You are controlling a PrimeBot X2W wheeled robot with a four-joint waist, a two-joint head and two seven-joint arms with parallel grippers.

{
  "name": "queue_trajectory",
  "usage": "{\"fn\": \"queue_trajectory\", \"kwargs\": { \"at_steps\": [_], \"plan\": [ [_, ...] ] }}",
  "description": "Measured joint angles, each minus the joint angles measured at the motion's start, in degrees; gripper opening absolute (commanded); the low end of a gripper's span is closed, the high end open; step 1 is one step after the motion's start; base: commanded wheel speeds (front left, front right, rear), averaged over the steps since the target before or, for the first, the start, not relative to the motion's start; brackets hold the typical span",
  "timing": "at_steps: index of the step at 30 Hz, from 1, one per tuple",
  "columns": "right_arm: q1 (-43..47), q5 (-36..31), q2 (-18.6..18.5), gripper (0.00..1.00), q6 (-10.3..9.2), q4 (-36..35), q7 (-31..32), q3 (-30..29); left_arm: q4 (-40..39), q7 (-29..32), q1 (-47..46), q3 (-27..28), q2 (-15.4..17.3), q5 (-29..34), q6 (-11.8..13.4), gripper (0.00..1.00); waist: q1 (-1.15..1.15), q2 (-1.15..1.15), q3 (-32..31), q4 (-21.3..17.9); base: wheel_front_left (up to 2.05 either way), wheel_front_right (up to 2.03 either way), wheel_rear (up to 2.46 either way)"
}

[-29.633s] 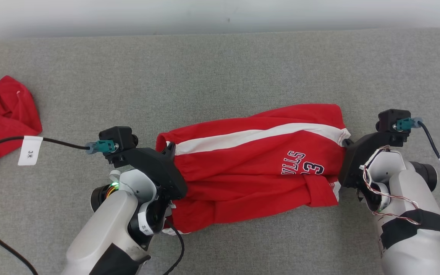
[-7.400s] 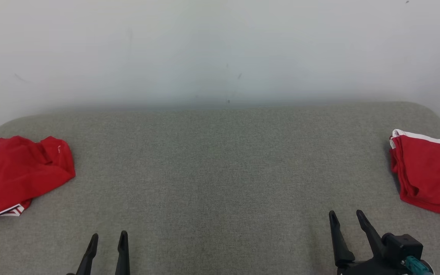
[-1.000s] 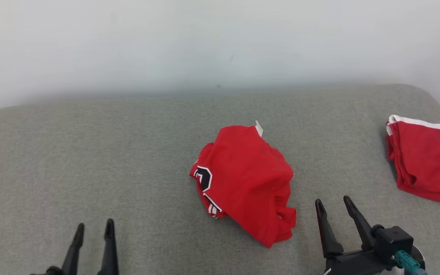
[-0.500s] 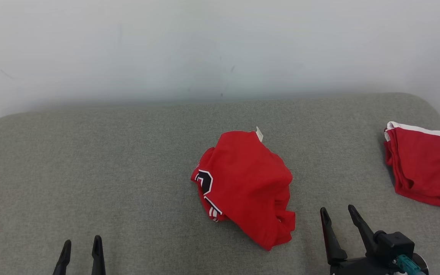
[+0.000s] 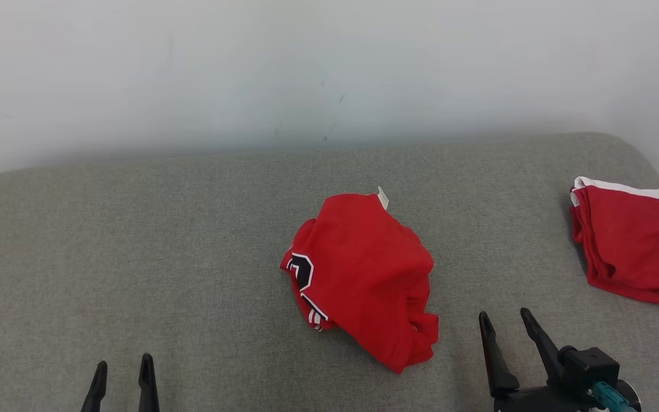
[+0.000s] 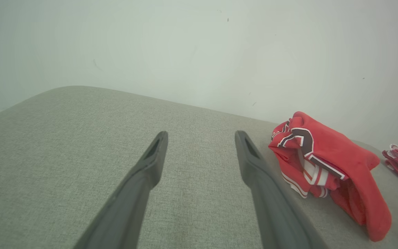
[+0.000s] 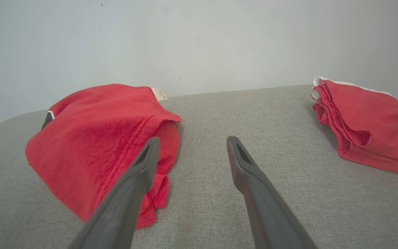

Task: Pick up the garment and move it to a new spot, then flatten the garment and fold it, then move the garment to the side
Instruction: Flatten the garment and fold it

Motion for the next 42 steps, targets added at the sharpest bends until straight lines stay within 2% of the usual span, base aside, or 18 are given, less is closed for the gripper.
{"fn": "queue_trajectory", "kwargs": {
  "at_steps": [16, 23, 33, 42],
  "plan": [
    [-0.2, 0.0, 0.0, 1.0, 0.0, 0.0, 0.1, 0.6, 0.0, 0.0, -0.1, -0.3, -0.5, 0.1, -0.3, 1.0, 0.01, 0.0, 1.0, 0.3, 0.0, 0.0, 0.0],
    [-0.6, 0.1, 0.0, 1.0, 0.0, 0.2, 0.0, 1.3, 0.7, 0.0, -2.2, -4.1, 0.3, -0.1, -0.3, 1.0, 0.01, 0.0, 1.7, -0.7, 0.0, 0.0, 0.0],
    [-2.1, 0.4, 0.0, 1.0, 0.0, 0.9, -0.2, 2.5, 11.7, 6.0, -14.3, -10.6, 2.9, -4.6, -0.4, 1.0, 0.01, 0.0, 2.7, -6.3, 0.0, 0.0, 0.0],
    [-2.6, 0.5, 0.0, 1.0, 0.0, 0.9, -0.4, 2.8, 20.5, 9.8, -22.0, -10.3, 2.2, -7.7, -0.2, 1.0, 0.01, 0.0, 3.5, -12.1, 0.0, 0.0, 0.0]
  ]
}}
